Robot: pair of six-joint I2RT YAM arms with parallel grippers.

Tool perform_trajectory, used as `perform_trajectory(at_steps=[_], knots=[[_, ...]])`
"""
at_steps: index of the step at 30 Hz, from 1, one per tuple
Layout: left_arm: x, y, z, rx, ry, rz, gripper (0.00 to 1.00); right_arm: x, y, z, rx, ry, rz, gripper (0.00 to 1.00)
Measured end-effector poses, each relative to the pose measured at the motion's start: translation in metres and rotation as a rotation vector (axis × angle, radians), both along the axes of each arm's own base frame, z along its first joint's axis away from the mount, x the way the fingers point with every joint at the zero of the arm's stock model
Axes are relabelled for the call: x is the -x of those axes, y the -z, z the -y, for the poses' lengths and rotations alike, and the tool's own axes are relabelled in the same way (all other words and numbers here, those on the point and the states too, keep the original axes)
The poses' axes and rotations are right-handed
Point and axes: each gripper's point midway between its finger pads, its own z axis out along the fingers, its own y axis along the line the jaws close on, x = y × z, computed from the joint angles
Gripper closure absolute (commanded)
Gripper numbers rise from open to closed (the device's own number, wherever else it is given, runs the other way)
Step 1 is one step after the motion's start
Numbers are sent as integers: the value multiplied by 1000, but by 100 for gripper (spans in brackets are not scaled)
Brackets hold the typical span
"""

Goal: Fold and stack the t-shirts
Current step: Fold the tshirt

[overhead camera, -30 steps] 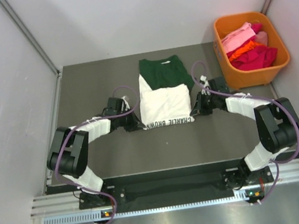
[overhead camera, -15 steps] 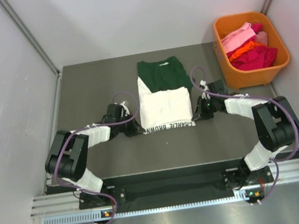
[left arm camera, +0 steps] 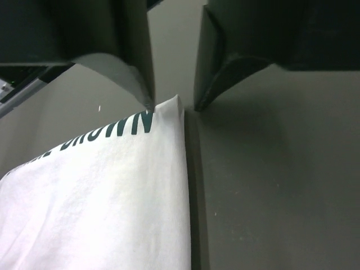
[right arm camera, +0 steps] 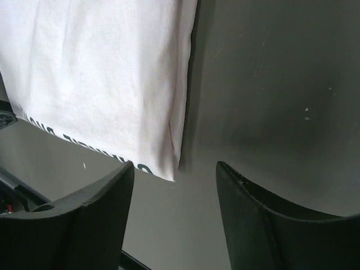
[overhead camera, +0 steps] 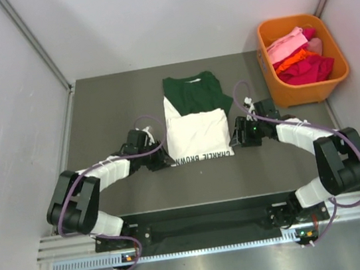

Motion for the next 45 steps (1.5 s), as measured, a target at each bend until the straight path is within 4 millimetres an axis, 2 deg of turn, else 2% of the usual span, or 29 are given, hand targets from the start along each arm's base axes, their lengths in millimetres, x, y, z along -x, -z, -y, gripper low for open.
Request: perform_trajectory(at_steps=[1, 5, 16, 20, 26, 32, 35, 41, 42, 44, 45], knots=[[0, -2, -1, -5, -7, 3, 44, 0, 0, 0, 1, 0, 1, 36], [1, -8, -6, -25, -27, 16, 37, 1, 1, 1, 4, -4, 1, 35], [-1, -8, -5, -26, -41, 2, 39, 3, 12, -8, -9, -32, -18, 37], [-3, -7, -2, -25, -34, -2, 42, 2, 13, -12, -16, -43, -14, 41], [-2, -6, 6, -18, -10, -9, 43, 2, 14, -16, -16, -55, -8, 42], [-1, -5, 11, -21, 5, -12, 46, 5, 16, -19, -5, -67, -1, 50], [-1, -4, 13, -29, 10, -22, 49, 6, 18, -20, 0, -71, 1, 57], [-2, 1, 15, -48, 15, -41, 68, 10, 22, -29, 15, -98, -1, 75], [-2, 2, 15, -51, 15, -45, 72, 11, 23, -30, 18, -102, -2, 81], [-1, 4, 15, -53, 15, -51, 97, 12, 24, -29, 28, -101, -3, 90], [0, 6, 15, -61, 13, -56, 100, 13, 25, -29, 32, -101, -5, 100]])
